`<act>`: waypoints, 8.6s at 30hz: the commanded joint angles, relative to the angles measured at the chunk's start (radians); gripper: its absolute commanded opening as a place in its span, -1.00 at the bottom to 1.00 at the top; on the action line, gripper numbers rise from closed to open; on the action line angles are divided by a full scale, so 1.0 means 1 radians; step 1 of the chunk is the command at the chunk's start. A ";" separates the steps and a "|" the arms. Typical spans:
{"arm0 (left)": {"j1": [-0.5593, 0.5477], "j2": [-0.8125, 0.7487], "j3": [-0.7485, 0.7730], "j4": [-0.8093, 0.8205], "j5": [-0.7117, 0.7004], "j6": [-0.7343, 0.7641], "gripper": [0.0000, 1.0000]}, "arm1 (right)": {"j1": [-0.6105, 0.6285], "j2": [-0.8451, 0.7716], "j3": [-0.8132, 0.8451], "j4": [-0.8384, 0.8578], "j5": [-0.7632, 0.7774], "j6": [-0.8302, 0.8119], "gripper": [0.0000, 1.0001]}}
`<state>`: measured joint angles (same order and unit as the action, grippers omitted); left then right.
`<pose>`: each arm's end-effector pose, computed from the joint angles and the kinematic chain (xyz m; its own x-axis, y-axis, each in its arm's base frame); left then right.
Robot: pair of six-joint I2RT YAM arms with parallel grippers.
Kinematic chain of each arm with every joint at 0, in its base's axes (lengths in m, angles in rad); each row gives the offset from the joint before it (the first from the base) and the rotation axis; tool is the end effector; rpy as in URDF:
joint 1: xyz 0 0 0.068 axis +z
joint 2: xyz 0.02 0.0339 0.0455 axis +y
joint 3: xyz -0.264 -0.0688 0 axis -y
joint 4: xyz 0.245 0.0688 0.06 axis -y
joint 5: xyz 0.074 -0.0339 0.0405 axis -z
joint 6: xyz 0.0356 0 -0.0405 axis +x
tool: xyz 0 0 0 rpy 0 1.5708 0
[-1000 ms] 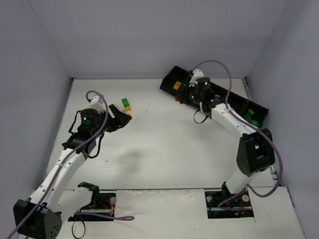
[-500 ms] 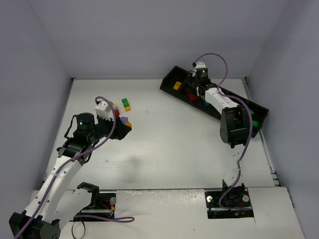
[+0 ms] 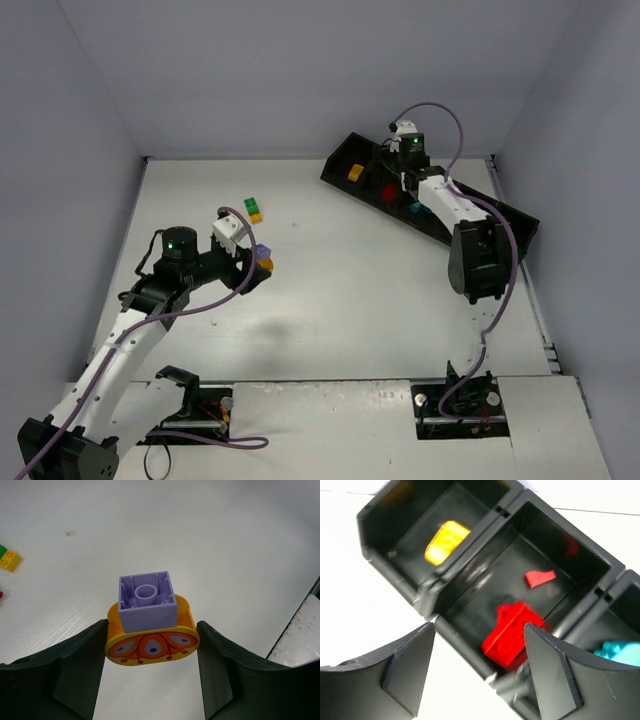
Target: Sort the legos into containers by color
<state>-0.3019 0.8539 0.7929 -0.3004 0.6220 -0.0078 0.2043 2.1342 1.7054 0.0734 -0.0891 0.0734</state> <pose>0.1762 -0.0766 0.3211 -0.3435 0.1003 -0.9338 0.7594 0.6147 -0.2133 0.5001 0.1069 0.2513 -0.3606 -0.0001 -0.9327 -0.2580 0.9610 0.0996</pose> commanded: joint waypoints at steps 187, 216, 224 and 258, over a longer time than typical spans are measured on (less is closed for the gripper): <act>-0.220 0.065 0.048 0.164 -0.107 0.261 -1.00 | 0.593 -0.559 -0.426 0.108 -0.494 0.453 0.51; -0.226 0.034 0.026 0.083 -0.453 -0.207 0.70 | 0.331 -0.379 -0.175 0.028 -0.151 -0.001 -1.00; -0.220 0.060 0.028 -0.107 -0.663 -0.530 0.73 | 0.193 -0.079 0.118 0.166 0.029 -0.106 -1.00; 0.118 0.476 0.348 -0.152 -0.622 -0.618 0.51 | 0.095 -0.091 0.015 0.439 -0.156 -0.110 0.43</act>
<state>-0.2173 1.2835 1.0515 -0.5415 -0.0410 -0.6609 0.3016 2.2738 1.7615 0.4236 -0.1837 -0.0490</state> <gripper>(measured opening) 0.765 0.710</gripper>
